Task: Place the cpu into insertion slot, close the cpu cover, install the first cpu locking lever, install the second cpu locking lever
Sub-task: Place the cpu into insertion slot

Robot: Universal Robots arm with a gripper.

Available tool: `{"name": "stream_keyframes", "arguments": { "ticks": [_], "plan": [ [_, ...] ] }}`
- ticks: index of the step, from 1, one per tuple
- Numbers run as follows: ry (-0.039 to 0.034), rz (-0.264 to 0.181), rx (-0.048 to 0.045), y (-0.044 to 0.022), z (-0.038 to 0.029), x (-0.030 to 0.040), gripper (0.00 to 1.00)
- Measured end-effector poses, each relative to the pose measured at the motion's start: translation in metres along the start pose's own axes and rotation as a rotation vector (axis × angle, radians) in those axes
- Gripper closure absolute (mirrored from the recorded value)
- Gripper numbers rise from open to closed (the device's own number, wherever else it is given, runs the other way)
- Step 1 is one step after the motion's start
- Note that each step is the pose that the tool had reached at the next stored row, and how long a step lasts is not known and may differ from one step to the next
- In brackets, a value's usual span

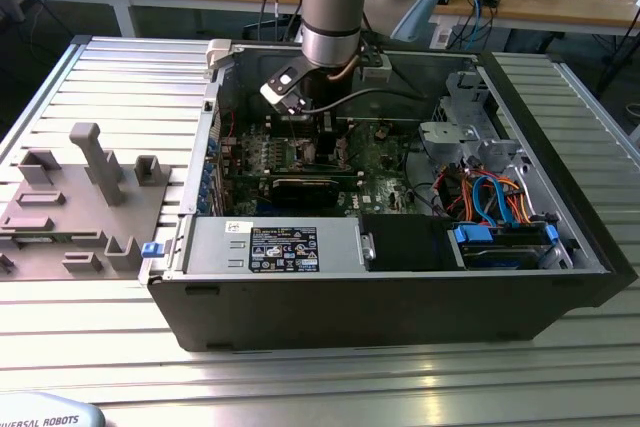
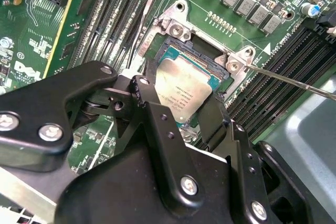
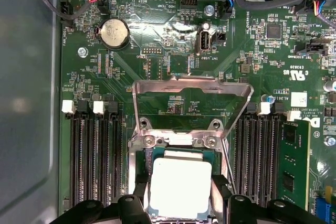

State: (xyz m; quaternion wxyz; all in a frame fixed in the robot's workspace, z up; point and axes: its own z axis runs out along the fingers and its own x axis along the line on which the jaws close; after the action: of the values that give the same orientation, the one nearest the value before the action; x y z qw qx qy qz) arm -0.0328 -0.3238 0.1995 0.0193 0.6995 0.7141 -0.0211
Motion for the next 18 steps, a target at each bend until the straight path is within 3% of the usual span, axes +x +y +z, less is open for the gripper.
{"name": "stream_keyframes", "arguments": {
  "ticks": [4, 9, 18],
  "plan": [
    [-0.0002, -0.004, -0.0009, -0.0015, -0.0011, -0.0001, 0.45],
    [-0.0004, -0.045, -0.0031, -0.0030, -0.0012, -0.0002, 0.45],
    [-0.0005, -0.045, -0.0032, -0.0031, -0.0003, -0.0023, 0.45]
  ]
}}
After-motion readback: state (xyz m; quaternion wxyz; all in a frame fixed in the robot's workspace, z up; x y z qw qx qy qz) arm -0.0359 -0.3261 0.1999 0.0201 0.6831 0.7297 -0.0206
